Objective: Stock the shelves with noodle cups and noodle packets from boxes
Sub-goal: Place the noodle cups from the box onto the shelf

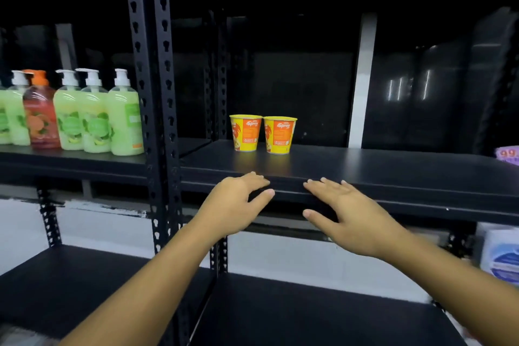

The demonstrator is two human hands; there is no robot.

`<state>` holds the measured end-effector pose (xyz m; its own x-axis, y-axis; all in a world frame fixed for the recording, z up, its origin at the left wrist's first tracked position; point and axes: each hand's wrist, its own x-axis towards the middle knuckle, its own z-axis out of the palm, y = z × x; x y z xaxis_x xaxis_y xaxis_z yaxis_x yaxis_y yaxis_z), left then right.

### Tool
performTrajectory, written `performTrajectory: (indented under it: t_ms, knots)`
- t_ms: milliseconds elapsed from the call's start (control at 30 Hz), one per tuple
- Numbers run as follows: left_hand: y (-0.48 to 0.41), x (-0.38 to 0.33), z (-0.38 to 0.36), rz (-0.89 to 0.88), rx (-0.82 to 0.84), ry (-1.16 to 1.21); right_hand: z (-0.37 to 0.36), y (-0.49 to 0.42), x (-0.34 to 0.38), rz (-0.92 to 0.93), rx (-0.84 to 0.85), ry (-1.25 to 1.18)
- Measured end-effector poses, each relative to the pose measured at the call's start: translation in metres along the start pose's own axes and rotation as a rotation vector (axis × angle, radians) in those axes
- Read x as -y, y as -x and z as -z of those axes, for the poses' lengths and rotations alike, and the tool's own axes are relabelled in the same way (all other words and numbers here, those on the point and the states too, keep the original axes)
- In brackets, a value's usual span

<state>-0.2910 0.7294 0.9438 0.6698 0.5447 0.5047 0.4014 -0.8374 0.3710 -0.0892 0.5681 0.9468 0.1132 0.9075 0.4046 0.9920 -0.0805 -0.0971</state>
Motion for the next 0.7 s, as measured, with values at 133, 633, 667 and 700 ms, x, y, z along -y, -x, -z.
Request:
performTrajectory:
  t_ms: [133,633,667,700]
  knots:
    - [0.065,-0.032,-0.030,0.007,0.057,0.114,-0.009,0.066,0.010,0.020,0.069,-0.050]
    - [0.326,-0.018,-0.228,0.260,0.704,0.208,-0.225,0.325,0.033,-0.201,0.619,-0.217]
    - [0.339,-0.013,-0.239,0.285,0.751,0.222,-0.237,0.338,0.035,-0.234,0.650,-0.214]
    - [0.349,-0.007,-0.251,0.307,0.792,0.227,-0.248,0.349,0.038,-0.268,0.688,-0.212]
